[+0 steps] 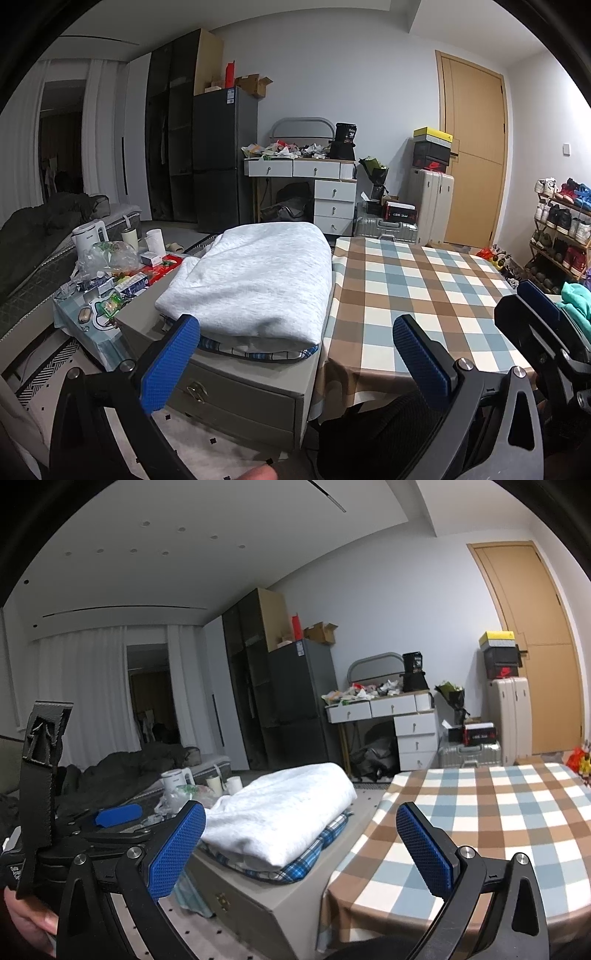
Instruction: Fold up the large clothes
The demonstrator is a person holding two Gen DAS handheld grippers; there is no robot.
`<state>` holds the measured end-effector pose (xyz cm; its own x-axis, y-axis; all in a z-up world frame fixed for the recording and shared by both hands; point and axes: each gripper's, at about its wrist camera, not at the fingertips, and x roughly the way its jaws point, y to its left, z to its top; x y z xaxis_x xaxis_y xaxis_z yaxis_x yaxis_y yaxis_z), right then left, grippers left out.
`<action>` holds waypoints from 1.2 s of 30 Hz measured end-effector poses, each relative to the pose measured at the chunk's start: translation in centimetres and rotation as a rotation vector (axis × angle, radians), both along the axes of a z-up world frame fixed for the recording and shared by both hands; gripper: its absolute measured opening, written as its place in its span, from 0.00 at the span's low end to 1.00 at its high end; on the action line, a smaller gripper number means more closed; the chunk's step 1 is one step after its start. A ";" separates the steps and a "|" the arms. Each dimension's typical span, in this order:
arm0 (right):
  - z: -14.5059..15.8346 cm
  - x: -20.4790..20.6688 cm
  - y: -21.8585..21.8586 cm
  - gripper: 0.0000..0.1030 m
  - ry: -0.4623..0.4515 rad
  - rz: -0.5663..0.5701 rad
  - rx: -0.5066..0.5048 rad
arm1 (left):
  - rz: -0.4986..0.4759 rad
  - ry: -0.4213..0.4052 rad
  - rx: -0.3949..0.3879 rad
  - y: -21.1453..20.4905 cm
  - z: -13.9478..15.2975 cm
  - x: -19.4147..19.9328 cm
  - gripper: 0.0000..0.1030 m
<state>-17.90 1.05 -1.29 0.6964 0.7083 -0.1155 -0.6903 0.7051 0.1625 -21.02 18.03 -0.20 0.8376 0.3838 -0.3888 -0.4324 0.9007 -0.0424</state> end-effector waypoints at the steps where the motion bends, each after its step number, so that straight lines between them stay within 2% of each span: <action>1: 0.0 0.0 -0.1 1.00 -0.001 0.000 0.003 | 0.000 -0.002 -0.003 0.0 0.0 -0.1 0.99; 7: -0.1 0.0 -0.5 1.00 0.007 -0.005 0.017 | -0.001 0.001 0.015 -0.3 0.1 0.1 0.99; 36: -0.2 -0.7 -0.4 1.00 -0.010 -0.016 -0.002 | -0.014 0.014 0.004 0.1 -0.1 0.5 0.99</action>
<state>-18.56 0.62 -1.46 0.7086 0.6970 -0.1099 -0.6807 0.7162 0.1539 -20.51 18.12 -0.32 0.8372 0.3737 -0.3993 -0.4205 0.9067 -0.0331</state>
